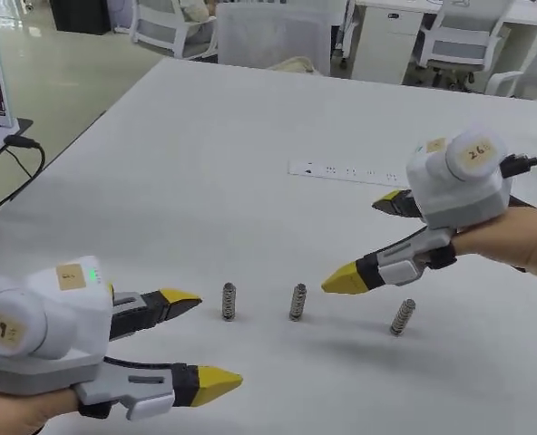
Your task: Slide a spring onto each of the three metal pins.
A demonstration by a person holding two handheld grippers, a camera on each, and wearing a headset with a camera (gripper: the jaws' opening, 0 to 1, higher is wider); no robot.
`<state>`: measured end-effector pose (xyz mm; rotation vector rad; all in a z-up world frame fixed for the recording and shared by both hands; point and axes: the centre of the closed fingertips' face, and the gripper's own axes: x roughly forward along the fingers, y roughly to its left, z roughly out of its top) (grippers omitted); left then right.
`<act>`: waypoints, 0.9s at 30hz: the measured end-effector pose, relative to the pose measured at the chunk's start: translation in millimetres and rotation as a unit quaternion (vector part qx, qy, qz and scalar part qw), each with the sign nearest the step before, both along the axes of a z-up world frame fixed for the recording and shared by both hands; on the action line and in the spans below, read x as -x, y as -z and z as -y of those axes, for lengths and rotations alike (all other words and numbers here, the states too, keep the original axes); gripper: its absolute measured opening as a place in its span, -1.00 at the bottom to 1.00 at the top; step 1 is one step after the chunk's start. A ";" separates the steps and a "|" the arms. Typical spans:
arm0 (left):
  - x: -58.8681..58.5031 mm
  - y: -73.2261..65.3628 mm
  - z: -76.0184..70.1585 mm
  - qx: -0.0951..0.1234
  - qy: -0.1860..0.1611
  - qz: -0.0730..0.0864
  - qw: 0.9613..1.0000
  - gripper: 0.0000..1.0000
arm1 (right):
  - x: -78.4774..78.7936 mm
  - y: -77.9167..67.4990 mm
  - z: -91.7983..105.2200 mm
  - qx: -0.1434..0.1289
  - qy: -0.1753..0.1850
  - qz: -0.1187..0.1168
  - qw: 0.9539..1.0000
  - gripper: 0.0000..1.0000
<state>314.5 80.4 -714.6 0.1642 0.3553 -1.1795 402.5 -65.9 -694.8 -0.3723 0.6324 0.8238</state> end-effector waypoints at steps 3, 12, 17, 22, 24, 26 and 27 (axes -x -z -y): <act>-1.2 -0.4 0.4 -0.001 0.001 0.000 1.000 0.15 | 3.4 -0.6 7.7 -0.005 0.011 0.003 1.000 0.99; -2.6 -3.3 4.1 0.002 0.001 0.000 1.000 0.15 | 16.9 1.6 29.4 -0.013 0.039 0.010 0.999 0.99; -3.5 -4.8 4.5 0.003 0.000 0.001 1.000 0.15 | 25.4 3.5 40.2 -0.023 0.056 0.012 0.998 0.99; -4.2 -6.5 5.5 0.006 -0.001 0.001 1.000 0.16 | 37.0 6.6 47.4 -0.024 0.065 0.015 0.997 0.99; -4.1 -6.7 5.5 0.007 -0.002 0.002 1.000 0.15 | 41.9 6.9 49.0 -0.027 0.070 0.018 0.997 0.99; -3.9 -7.2 5.4 0.008 -0.002 0.002 1.000 0.16 | 47.1 7.6 50.0 -0.032 0.074 0.020 0.997 0.99; -3.7 -7.5 5.3 0.008 -0.003 0.002 1.000 0.15 | 49.1 7.9 50.1 -0.035 0.076 0.020 0.996 0.99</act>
